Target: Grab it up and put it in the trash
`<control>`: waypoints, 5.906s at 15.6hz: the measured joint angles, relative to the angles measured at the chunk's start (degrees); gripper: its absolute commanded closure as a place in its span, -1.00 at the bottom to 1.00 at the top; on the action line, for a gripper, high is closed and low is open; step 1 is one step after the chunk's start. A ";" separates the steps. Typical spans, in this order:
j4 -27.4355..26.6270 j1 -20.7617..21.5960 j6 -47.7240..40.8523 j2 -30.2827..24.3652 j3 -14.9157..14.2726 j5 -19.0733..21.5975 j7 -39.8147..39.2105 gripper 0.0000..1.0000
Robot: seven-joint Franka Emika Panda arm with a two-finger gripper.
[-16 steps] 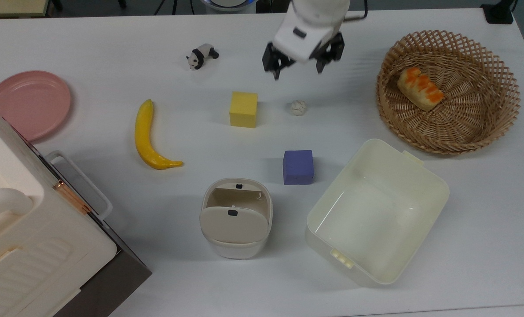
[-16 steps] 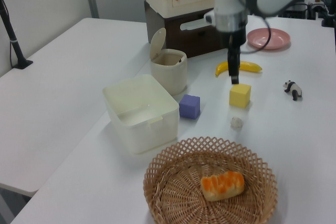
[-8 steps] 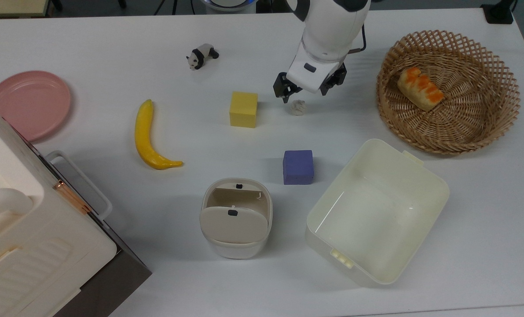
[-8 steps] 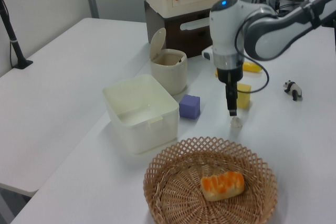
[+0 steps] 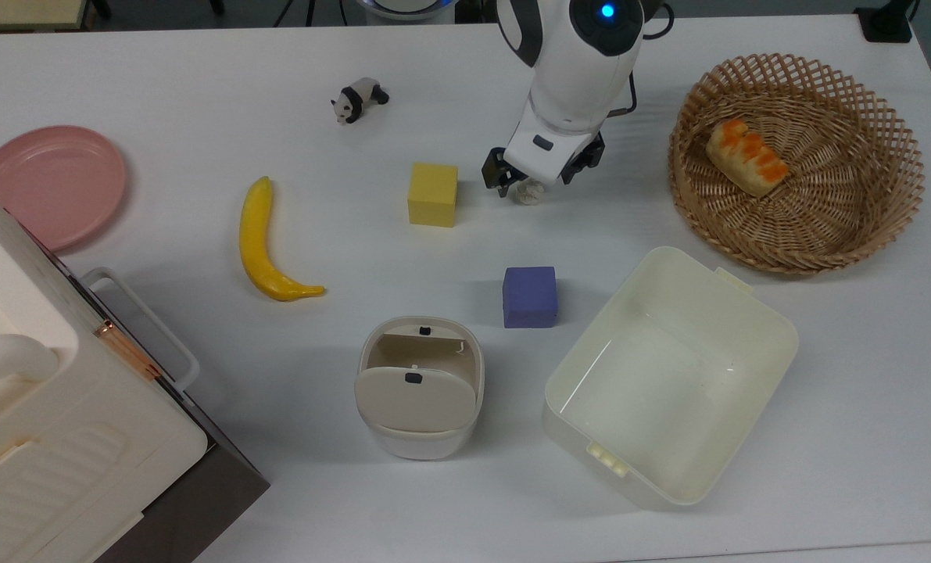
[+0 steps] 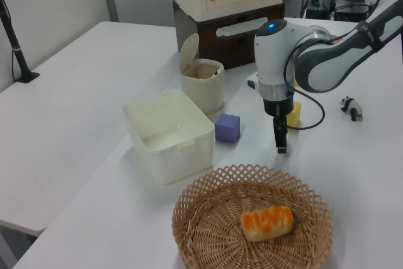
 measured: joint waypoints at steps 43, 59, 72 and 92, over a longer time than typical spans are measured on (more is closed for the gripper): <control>4.94 0.02 -11.63 -12.05 -1.03 -0.02 -2.81 0.49; 14.84 -11.24 -24.89 -15.87 7.45 -0.70 -2.98 0.48; 14.88 -24.80 -24.85 -15.71 11.58 -2.66 -4.11 0.48; 34.96 -25.19 -19.48 3.61 10.75 -2.71 -3.53 0.42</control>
